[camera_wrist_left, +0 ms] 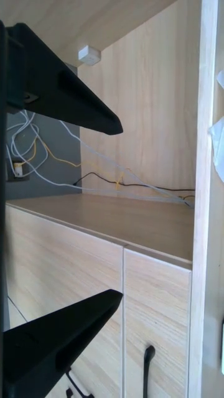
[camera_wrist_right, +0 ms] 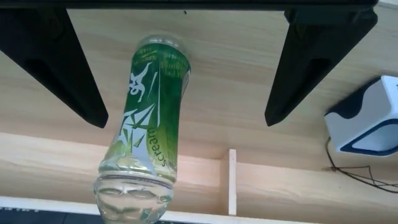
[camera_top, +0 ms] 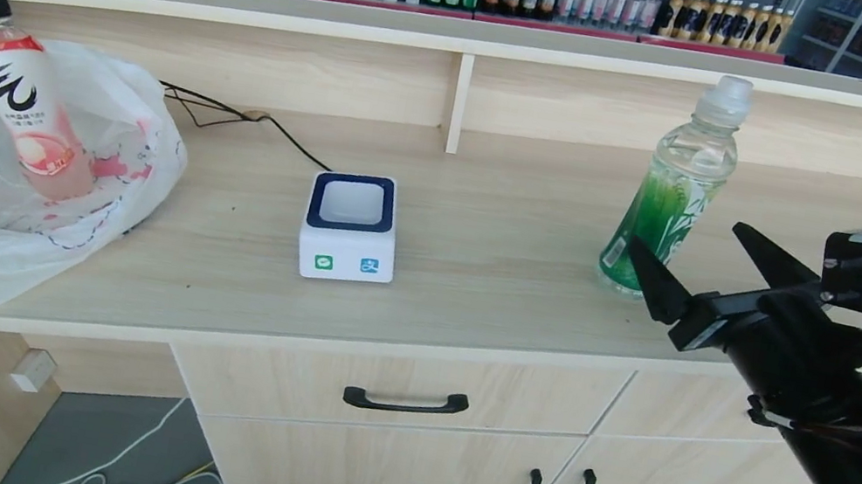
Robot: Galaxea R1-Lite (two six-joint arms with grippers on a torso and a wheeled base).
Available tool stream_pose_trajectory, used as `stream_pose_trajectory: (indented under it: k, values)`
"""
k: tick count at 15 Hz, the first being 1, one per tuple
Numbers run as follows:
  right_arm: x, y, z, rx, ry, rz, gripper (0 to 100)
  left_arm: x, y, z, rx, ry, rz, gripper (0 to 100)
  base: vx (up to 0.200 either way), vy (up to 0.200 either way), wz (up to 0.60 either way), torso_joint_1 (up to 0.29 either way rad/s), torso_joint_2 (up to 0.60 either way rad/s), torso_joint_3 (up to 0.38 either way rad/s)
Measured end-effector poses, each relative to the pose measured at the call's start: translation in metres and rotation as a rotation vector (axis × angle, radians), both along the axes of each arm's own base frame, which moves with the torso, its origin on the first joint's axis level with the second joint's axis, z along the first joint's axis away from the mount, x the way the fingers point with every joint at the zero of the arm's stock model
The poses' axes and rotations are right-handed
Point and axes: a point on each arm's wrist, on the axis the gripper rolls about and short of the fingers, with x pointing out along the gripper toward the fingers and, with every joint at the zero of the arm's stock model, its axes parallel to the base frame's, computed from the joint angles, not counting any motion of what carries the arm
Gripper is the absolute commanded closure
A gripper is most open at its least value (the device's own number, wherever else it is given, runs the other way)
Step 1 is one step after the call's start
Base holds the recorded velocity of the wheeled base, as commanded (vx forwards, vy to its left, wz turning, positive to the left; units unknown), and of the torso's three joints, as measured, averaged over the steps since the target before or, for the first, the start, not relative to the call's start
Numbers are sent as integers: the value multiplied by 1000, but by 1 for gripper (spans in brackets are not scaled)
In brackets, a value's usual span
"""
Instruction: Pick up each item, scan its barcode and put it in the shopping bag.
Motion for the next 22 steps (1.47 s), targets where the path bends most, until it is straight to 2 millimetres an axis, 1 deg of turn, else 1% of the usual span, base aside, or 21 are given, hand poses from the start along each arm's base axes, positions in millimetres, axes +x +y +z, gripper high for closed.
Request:
stream_pose_trajectory:
  k: [3, 6, 11, 14, 16, 19, 22]
  values:
    - [17, -9, 3, 23, -1, -36, 0, 0, 0, 0, 0, 0, 1, 0, 0, 0, 0, 0, 0, 0]
    - [32, -14, 7, 63, 60, -37, 0, 0, 0, 0, 0, 0, 1, 0, 0, 0, 0, 0, 0, 0]
    - [48, -11, 19, 90, 83, -26, 0, 0, 0, 0, 0, 0, 1, 0, 0, 0, 0, 0, 0, 0]
    - [62, -10, 25, 75, 89, 3, 0, 0, 0, 0, 0, -1, 1, 0, 0, 0, 0, 0, 0, 0]
    - [70, -15, 25, 77, 99, -11, 0, 0, 0, 0, 0, -2, 1, 0, 0, 0, 0, 0, 0, 0]
    - [76, -17, 22, 87, 112, -15, 0, 0, 0, 0, 0, -2, 1, 0, 0, 0, 0, 0, 0, 0]
    - [87, -14, 30, 94, 85, -14, 0, 0, 0, 0, 0, -2, 1, 0, 0, 0, 0, 0, 0, 0]
